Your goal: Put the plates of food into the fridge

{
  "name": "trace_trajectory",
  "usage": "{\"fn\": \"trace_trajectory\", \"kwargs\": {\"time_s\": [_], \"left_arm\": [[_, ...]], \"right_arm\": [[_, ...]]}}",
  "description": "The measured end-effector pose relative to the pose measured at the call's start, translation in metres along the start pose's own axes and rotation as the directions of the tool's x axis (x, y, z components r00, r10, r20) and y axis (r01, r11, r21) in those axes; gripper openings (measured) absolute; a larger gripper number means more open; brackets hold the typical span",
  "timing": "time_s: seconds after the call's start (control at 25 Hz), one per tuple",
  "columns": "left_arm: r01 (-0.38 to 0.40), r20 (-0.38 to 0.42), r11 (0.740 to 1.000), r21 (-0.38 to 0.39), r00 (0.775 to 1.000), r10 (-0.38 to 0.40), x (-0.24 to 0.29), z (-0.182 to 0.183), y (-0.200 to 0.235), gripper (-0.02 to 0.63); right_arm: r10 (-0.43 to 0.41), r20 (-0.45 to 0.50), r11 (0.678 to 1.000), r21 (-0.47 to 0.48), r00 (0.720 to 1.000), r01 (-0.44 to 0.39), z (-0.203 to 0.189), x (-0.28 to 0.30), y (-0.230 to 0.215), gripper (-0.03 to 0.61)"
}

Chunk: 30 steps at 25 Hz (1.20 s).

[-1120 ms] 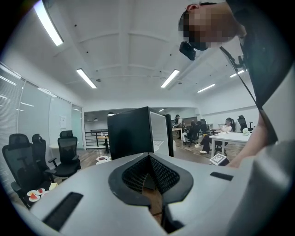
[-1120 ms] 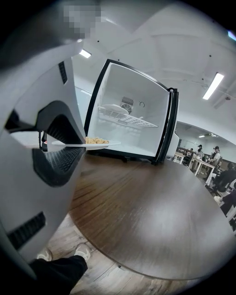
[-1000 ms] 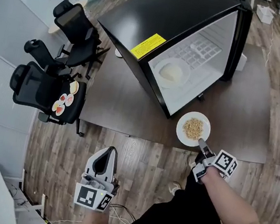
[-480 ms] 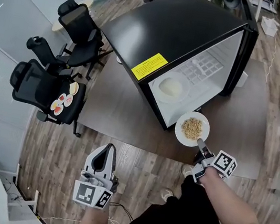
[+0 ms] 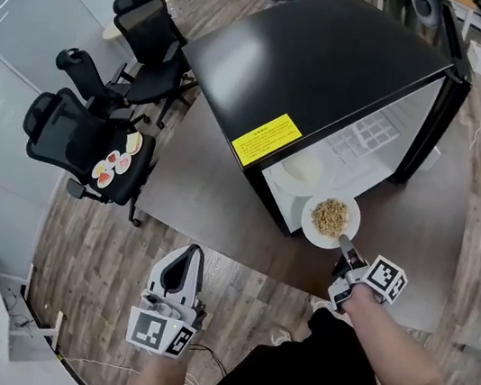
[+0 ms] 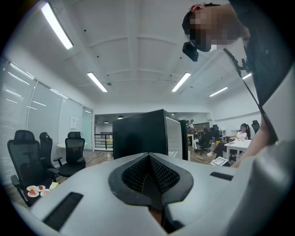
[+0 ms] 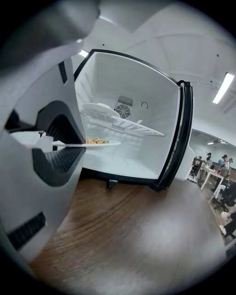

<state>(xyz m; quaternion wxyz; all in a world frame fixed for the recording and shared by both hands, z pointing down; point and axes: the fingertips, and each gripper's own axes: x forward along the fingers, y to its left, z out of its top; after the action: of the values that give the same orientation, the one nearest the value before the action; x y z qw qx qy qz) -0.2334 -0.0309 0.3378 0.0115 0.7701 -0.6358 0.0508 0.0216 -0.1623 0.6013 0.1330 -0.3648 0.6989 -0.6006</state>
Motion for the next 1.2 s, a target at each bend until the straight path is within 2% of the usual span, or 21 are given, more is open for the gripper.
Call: {"fn": "trace_trajectory", "kwargs": {"time_s": [0.2, 0.4, 0.84, 1.2], "left_arm": [[-0.03, -0.011, 1.0, 0.007, 0.999, 0.03, 0.014, 0.002, 0.01, 0.003], [-0.048, -0.027, 0.997, 0.067, 0.998, 0.05, 0.028, 0.006, 0.015, 0.003], [-0.108, -0.068, 0.991, 0.074, 0.991, 0.113, 0.039, 0.002, 0.036, 0.003], [-0.162, -0.077, 0.983, 0.082, 0.983, 0.168, 0.038, -0.001, 0.048, 0.003]], "right_arm": [[0.006, -0.033, 1.0, 0.01, 0.999, -0.005, 0.007, 0.025, 0.001, 0.018], [0.016, -0.07, 0.999, 0.041, 0.997, -0.014, 0.01, 0.049, 0.006, 0.018], [0.019, -0.119, 0.999, 0.041, 0.993, -0.014, 0.016, 0.094, 0.002, 0.018], [0.0, -0.152, 1.0, -0.005, 0.988, -0.001, 0.02, 0.118, -0.003, 0.02]]}}
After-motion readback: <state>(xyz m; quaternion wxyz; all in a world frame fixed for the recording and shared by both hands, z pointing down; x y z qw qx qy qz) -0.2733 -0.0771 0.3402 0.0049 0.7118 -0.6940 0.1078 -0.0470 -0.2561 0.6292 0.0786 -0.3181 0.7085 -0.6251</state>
